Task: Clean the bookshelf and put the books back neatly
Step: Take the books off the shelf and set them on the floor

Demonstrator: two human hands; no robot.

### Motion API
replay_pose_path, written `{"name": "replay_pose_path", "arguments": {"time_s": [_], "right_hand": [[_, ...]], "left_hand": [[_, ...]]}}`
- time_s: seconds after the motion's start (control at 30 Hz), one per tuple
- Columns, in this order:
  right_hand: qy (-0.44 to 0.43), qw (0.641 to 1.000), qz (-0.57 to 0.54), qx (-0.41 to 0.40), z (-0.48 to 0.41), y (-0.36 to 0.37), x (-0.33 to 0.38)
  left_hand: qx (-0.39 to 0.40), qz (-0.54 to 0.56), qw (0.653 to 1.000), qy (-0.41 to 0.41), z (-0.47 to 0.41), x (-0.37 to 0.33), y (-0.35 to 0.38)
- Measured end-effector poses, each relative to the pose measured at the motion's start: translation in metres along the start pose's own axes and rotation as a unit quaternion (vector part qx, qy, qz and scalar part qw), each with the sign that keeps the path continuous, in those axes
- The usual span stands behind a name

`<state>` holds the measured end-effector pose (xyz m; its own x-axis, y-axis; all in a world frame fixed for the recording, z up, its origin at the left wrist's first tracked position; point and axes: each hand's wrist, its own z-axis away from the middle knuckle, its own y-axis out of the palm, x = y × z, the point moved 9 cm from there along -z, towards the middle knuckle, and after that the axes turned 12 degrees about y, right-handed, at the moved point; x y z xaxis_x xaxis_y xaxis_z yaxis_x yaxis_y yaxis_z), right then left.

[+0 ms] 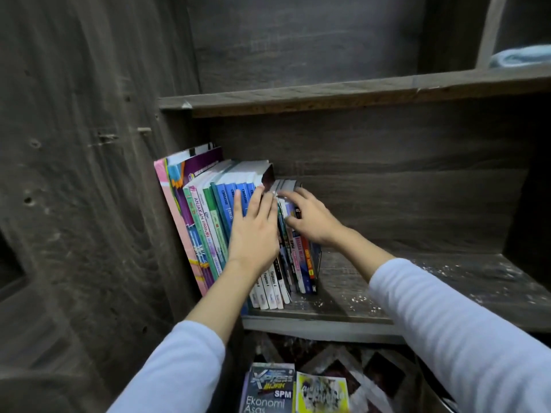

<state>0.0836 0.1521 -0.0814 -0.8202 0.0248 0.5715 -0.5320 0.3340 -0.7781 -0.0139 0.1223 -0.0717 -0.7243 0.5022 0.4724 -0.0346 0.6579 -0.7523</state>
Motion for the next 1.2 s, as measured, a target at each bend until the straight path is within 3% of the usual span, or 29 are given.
{"name": "replay_pose_path", "arguments": {"time_s": [0.2, 0.37, 0.43, 0.53, 0.63, 0.7, 0.83, 0.97, 1.03, 1.2], "right_hand": [[-0.027, 0.999, 0.02, 0.001, -0.003, -0.002, -0.003], [-0.026, 0.999, 0.028, 0.001, 0.003, -0.011, -0.01], [-0.022, 1.0, 0.016, 0.007, 0.006, -0.018, -0.011], [-0.013, 1.0, -0.006, 0.028, 0.01, -0.027, -0.013], [-0.003, 0.999, -0.012, 0.039, 0.01, -0.032, -0.018], [0.02, 0.997, -0.061, 0.048, 0.008, -0.036, -0.025], [0.028, 0.993, -0.096, 0.056, 0.008, -0.04, -0.029], [0.021, 0.991, -0.114, 0.06, 0.01, -0.042, -0.032], [0.013, 0.992, -0.111, 0.062, 0.011, -0.04, -0.033], [0.019, 0.987, -0.149, 0.061, 0.009, -0.035, -0.038]], "left_hand": [[-0.048, -0.015, 0.999, -0.007, 0.001, 0.004, 0.0], [-0.037, 0.002, 0.999, -0.017, 0.0, -0.001, 0.002], [-0.118, 0.048, 0.991, -0.034, 0.007, -0.01, -0.007], [-0.234, 0.237, 0.942, -0.037, 0.022, -0.034, -0.001], [-0.187, 0.441, 0.865, -0.152, 0.027, -0.049, 0.022], [-0.151, 0.511, 0.817, -0.223, 0.023, -0.058, 0.038], [-0.099, 0.532, 0.797, -0.27, 0.005, -0.07, 0.056], [-0.083, 0.559, 0.747, -0.35, -0.01, -0.066, 0.075], [-0.086, 0.543, 0.748, -0.372, -0.013, -0.062, 0.079], [-0.099, 0.491, 0.787, -0.359, -0.013, -0.061, 0.078]]}}
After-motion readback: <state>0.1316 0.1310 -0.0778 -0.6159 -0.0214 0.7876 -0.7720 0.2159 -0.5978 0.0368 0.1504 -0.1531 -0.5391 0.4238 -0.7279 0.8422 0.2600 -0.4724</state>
